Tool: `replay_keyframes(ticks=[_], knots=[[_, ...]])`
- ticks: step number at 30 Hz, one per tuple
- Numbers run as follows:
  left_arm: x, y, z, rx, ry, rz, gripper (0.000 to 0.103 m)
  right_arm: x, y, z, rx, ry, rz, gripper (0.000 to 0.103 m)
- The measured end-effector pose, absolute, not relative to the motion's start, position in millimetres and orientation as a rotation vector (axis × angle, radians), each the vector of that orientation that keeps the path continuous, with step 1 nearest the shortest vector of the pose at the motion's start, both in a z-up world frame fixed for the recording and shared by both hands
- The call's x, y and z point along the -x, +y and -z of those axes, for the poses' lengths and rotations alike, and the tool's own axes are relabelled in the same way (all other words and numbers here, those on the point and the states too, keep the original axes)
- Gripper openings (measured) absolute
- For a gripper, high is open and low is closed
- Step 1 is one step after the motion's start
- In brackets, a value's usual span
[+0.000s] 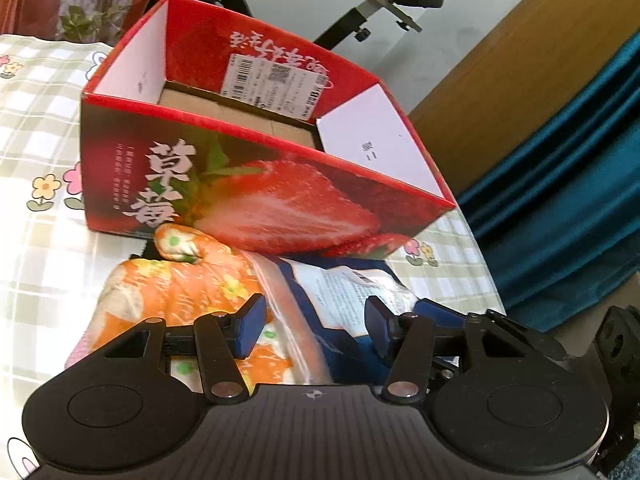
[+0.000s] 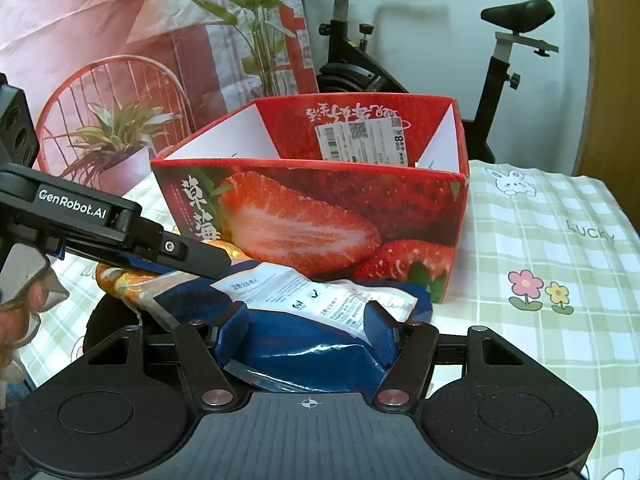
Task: Organize soft objects
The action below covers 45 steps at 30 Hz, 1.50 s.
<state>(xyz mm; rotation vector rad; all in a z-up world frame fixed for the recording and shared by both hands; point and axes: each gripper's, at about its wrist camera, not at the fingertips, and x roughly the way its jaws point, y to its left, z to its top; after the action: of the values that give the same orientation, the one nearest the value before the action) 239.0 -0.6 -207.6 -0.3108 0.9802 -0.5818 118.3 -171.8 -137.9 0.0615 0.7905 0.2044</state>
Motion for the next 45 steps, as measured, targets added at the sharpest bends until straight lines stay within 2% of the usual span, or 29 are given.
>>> replay_keyframes(ticks=[1,2,3,5,7,11,13,25,36,41,45], knots=[[-237,-1,208,0.303,0.974,0.577,0.052,-118,-172,138,-0.064,0.792,-0.204,0.061],[-236,-1,208,0.282,0.963,0.558,0.035,-118,-173,138,-0.066,0.792,-0.204,0.061],[-234,-2,209,0.252,0.959,0.522,0.025,-118,-173,138,-0.069,0.792,-0.203,0.061],[-232,2,215,0.264,0.954,0.503,0.021,-119,-174,137,-0.081,0.795,-0.201,0.062],[-230,6,221,0.290,0.956,0.490,0.018,-119,-175,135,-0.084,0.796,-0.190,0.068],[-225,9,228,0.302,0.948,0.499,0.018,-118,-181,134,-0.111,0.800,-0.165,0.069],[-224,9,229,0.295,0.941,0.499,0.018,-118,-184,133,-0.116,0.800,-0.130,0.078],[-218,14,235,0.327,0.933,0.497,0.019,-117,-204,153,-0.257,0.848,-0.120,0.079],[-221,29,234,0.455,0.958,0.522,0.023,-117,-194,152,-0.211,0.849,-0.168,0.069],[-221,26,234,0.457,0.953,0.539,0.037,-117,-191,150,-0.186,0.847,-0.180,0.067],[-221,18,230,0.409,0.942,0.545,0.036,-117,-189,146,-0.176,0.844,-0.181,0.064]])
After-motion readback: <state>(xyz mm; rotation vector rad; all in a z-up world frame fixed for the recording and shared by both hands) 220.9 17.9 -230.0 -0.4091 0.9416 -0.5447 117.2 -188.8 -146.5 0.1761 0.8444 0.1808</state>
